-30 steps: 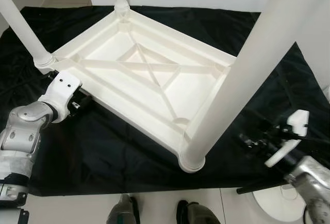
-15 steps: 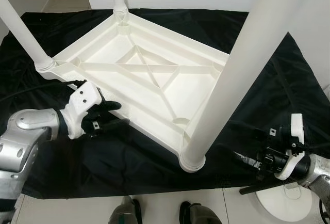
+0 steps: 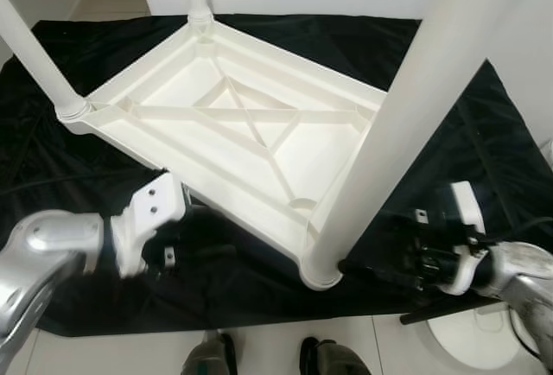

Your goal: Building children table

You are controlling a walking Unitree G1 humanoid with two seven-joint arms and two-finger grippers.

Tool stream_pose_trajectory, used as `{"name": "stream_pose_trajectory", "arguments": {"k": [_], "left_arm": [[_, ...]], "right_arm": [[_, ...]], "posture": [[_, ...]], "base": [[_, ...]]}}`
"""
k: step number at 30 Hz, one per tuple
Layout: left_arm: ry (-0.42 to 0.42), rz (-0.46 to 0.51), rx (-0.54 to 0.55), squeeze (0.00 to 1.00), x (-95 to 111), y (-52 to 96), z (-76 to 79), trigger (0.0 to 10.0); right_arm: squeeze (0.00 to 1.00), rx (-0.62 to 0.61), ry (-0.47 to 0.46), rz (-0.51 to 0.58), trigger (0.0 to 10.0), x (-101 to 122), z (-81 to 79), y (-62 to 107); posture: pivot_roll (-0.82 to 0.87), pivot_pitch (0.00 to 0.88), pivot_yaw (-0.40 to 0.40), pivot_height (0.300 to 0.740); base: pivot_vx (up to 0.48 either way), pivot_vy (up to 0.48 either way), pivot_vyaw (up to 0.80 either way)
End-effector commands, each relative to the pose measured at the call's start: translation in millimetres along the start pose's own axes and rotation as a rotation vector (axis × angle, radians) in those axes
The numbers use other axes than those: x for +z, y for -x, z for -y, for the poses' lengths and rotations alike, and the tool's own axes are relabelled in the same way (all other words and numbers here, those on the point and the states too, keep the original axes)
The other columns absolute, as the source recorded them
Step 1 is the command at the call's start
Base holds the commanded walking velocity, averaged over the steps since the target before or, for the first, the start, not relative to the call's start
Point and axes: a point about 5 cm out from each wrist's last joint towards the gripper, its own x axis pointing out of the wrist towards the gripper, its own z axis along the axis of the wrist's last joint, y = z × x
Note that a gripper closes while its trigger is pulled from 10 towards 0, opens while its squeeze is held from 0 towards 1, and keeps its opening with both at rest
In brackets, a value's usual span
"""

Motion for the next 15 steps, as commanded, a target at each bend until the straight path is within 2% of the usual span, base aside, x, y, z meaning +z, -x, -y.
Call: {"name": "stream_pose_trajectory", "arguments": {"k": [1,3,5,8,12,15], "left_arm": [[0.013,0.019,-0.136,0.00,4.7,1.5,11.9,10.0],[0.040,0.054,-0.125,0.00,6.1,0.9,13.7,10.0],[0.046,0.063,-0.123,0.00,6.5,0.8,14.3,10.0],[0.096,0.154,-0.103,0.00,16.3,2.5,20.1,10.0],[0.124,0.188,-0.091,0.00,21.0,3.9,22.4,10.0],[0.164,0.249,-0.094,0.00,27.8,6.1,25.1,10.0]], "right_arm": [[0.00,-0.007,0.013,-0.009,10.0,-3.4,1.7,-6.5],[0.00,-0.002,0.031,0.005,10.0,-5.4,1.7,-16.4],[0.00,0.002,0.034,0.007,10.0,-6.0,1.2,-18.1],[0.00,0.022,0.027,0.034,10.0,-15.7,-8.2,-44.1],[0.00,0.045,0.018,0.041,10.0,-21.6,-15.2,-54.7],[0.00,0.059,0.011,0.057,10.0,-25.0,-18.7,-66.0]], "posture": [[-0.01,0.156,0.019,0.740],[0.00,0.155,0.009,0.740],[0.00,0.155,0.009,0.740],[0.02,0.156,-0.007,0.740],[0.03,0.160,-0.015,0.740],[0.03,0.162,-0.016,0.740]], "base": [[0.000,0.000,0.00],[0.000,0.000,0.00],[0.000,0.000,0.00],[0.000,0.000,0.00],[0.000,0.000,0.00],[0.000,0.000,0.00]]}}
